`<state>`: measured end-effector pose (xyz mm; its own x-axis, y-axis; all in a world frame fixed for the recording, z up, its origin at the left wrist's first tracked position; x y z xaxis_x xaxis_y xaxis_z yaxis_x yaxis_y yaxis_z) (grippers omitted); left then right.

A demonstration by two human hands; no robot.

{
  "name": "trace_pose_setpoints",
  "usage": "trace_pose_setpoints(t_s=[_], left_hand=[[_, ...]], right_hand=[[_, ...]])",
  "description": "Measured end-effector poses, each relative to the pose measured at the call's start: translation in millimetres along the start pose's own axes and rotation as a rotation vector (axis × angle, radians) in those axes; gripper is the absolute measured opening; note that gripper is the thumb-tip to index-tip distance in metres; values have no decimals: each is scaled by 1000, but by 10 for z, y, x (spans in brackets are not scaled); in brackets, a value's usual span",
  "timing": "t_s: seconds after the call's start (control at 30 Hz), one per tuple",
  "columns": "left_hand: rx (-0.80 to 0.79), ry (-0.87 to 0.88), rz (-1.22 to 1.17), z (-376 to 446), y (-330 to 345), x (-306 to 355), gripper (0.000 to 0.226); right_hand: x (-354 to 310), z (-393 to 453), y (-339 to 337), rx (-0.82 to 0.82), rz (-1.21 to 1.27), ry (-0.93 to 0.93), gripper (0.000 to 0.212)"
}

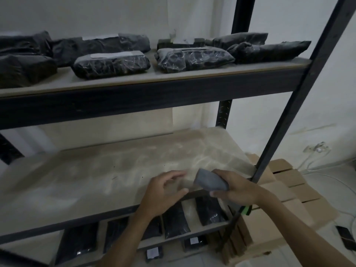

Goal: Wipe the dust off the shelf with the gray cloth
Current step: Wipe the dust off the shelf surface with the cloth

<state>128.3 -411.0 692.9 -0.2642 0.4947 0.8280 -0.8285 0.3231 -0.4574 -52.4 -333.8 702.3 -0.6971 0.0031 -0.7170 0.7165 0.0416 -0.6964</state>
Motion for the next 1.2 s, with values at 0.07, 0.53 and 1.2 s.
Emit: trace_pose_setpoints(t_s=[0.07, 0.53, 1.2], left_hand=[[125, 80, 329, -25, -267, -121, 42], [152, 102, 847, -57, -610, -568, 55], [69, 138, 837, -116, -738, -772, 60]], right_hand=[[210, 96, -167, 56, 11, 44, 26], [1029, 1099, -1307, 598, -658, 429, 36], [1156, 1072, -1260, 606, -626, 471, 43]])
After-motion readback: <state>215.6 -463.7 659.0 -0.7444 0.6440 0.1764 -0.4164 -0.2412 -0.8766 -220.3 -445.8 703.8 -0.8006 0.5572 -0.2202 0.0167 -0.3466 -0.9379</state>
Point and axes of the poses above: each hand's wrist, its own z-axis towards the middle knuckle, its own y-axis out of the palm, x = y × z, the point moved 10 cm from there along z, towards the middle knuckle, and after that the axes turned 8 degrees about x, right-handed, at the moved point
